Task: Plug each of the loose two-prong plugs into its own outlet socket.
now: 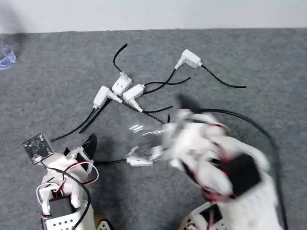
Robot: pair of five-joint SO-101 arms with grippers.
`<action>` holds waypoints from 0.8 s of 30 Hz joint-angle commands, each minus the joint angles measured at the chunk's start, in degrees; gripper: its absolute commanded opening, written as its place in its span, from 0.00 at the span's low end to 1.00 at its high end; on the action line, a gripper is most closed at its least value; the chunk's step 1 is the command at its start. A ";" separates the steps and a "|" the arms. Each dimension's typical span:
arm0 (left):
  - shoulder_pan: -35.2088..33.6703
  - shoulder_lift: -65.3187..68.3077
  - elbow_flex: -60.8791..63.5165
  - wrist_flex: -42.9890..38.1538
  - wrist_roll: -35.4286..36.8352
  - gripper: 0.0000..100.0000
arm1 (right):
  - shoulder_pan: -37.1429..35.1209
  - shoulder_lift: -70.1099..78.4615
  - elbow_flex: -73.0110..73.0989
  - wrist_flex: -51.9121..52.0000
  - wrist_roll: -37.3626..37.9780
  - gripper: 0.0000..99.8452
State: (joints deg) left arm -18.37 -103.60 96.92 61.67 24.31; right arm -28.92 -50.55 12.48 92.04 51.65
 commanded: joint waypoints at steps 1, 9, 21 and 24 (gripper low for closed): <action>-0.44 -0.62 -0.66 0.44 -2.02 0.33 | 15.43 -8.31 4.75 -1.89 -7.91 0.36; -0.70 -0.53 -6.37 12.57 -21.36 0.32 | 35.91 -21.76 47.56 -25.45 -13.89 0.36; 9.76 -0.44 -0.66 -2.37 -47.74 0.33 | 37.23 -27.82 69.71 -41.71 -28.48 0.36; 19.78 -0.26 -0.92 -2.37 -49.49 0.33 | 37.41 -27.82 72.79 -44.88 -26.37 0.36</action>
State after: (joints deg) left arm -7.30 -103.60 96.75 61.32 -22.90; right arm 7.65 -77.71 84.57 50.64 23.69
